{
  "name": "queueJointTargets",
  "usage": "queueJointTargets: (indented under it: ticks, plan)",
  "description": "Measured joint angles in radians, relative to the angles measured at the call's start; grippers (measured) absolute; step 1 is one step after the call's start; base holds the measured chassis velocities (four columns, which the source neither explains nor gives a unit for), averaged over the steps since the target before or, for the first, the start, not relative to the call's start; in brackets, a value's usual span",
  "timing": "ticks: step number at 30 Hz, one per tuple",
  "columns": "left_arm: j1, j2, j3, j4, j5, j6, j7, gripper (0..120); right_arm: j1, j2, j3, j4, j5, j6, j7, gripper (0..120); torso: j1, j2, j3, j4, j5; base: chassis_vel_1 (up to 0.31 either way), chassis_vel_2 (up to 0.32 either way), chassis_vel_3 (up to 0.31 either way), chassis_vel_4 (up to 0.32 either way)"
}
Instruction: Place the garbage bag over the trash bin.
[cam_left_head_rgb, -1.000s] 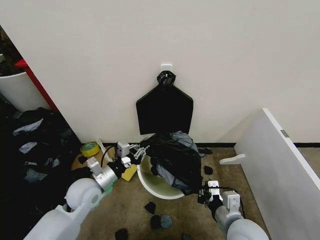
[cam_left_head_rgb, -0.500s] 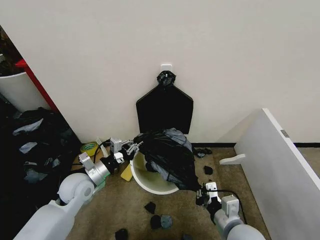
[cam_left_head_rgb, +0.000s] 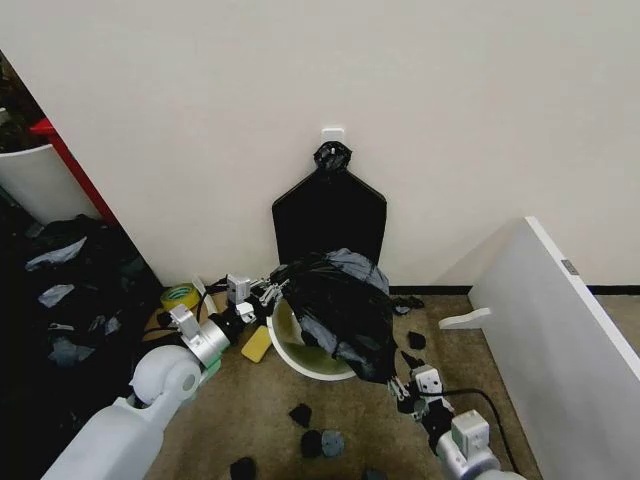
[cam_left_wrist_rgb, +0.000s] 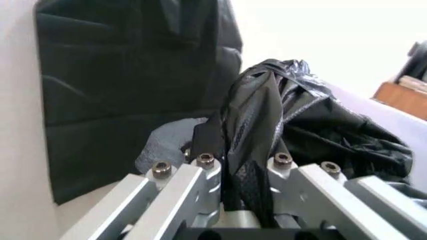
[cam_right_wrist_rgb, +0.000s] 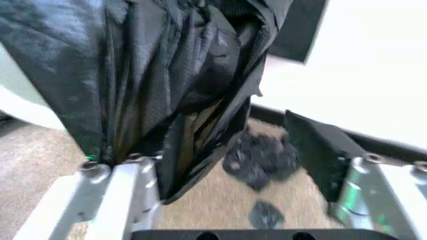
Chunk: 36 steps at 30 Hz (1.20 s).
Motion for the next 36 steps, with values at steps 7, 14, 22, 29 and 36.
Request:
queueJointTargets:
  ticks: [7, 14, 22, 29, 36]
  plan:
    - [-0.012, -0.005, 0.015, 0.01, 0.026, 0.002, -0.025, 5, 0.015, -0.001, 0.103, -0.113, -0.149, 0.206, -0.154, 83, 0.0, 0.0, 0.0, -0.0002, 0.0003, 0.0, 0.0, 0.0, 0.0]
    - [0.001, -0.004, 0.013, 0.005, 0.034, 0.0, -0.028, 5, 0.09, 0.013, 0.173, -0.211, -0.335, 0.238, -0.102, 100, 0.0, 0.0, 0.0, 0.0002, 0.0001, 0.0, 0.0, 0.0, 0.0]
    - [0.012, -0.019, 0.012, -0.003, 0.054, -0.013, -0.03, 5, 0.106, 0.022, 0.135, -0.159, -0.079, 0.168, -0.011, 100, 0.0, 0.0, 0.0, 0.0, -0.0001, 0.0, 0.0, 0.0, 0.0]
    - [0.005, -0.025, 0.013, -0.002, 0.069, -0.018, -0.121, 5, 0.105, -0.01, 0.146, -0.141, 0.252, 0.263, -0.218, 100, 0.0, 0.0, 0.0, -0.0001, -0.0002, 0.0, 0.0, 0.0, 0.0]
    - [0.011, -0.026, 0.01, -0.008, 0.07, -0.018, -0.129, 5, 0.144, 0.003, 0.156, -0.208, 0.297, 0.352, -0.414, 100, 0.0, 0.0, 0.0, -0.0002, -0.0001, 0.0, 0.0, 0.0, 0.0]
